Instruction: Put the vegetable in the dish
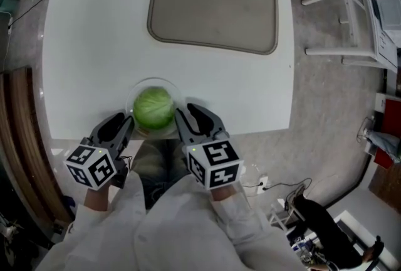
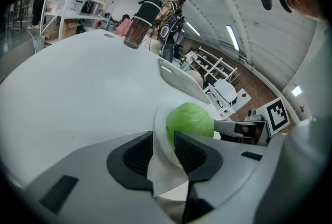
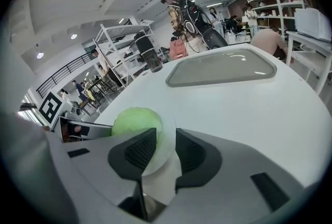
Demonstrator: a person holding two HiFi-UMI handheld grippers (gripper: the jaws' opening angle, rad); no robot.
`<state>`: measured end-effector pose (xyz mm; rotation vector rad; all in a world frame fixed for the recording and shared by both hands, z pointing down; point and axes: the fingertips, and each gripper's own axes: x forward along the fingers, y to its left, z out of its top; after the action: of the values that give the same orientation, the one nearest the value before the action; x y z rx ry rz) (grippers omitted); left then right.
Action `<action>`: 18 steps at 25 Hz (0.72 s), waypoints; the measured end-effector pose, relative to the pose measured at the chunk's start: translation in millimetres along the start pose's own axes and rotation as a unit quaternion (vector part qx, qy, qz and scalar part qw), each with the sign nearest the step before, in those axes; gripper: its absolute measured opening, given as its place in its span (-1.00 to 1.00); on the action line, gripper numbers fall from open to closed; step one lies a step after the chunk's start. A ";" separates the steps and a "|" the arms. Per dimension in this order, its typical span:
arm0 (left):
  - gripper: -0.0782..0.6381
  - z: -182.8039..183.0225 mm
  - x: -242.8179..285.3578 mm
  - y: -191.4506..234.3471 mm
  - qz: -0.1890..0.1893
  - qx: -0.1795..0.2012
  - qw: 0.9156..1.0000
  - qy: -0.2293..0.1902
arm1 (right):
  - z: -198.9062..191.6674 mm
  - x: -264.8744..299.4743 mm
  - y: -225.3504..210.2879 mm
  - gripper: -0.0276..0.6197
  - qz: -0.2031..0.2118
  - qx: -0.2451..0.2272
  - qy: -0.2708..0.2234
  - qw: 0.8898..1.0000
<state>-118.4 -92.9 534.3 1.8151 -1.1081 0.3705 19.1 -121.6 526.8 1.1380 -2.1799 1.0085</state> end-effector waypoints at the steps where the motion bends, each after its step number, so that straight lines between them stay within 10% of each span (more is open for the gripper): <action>1: -0.47 -1.0 0.8 0.5 -0.001 0.001 1.000 0.004 | -1.2 1.2 -1.0 -0.60 -0.001 0.000 0.003 1.000; 18: -0.46 -8.2 7.4 2.3 0.011 0.017 0.999 0.045 | -19.4 13.6 -9.1 -0.59 -0.034 -0.014 0.055 0.998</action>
<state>-114.6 -90.2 544.6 1.7994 -1.0653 0.4817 20.9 -116.5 551.5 1.1088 -2.0487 0.9849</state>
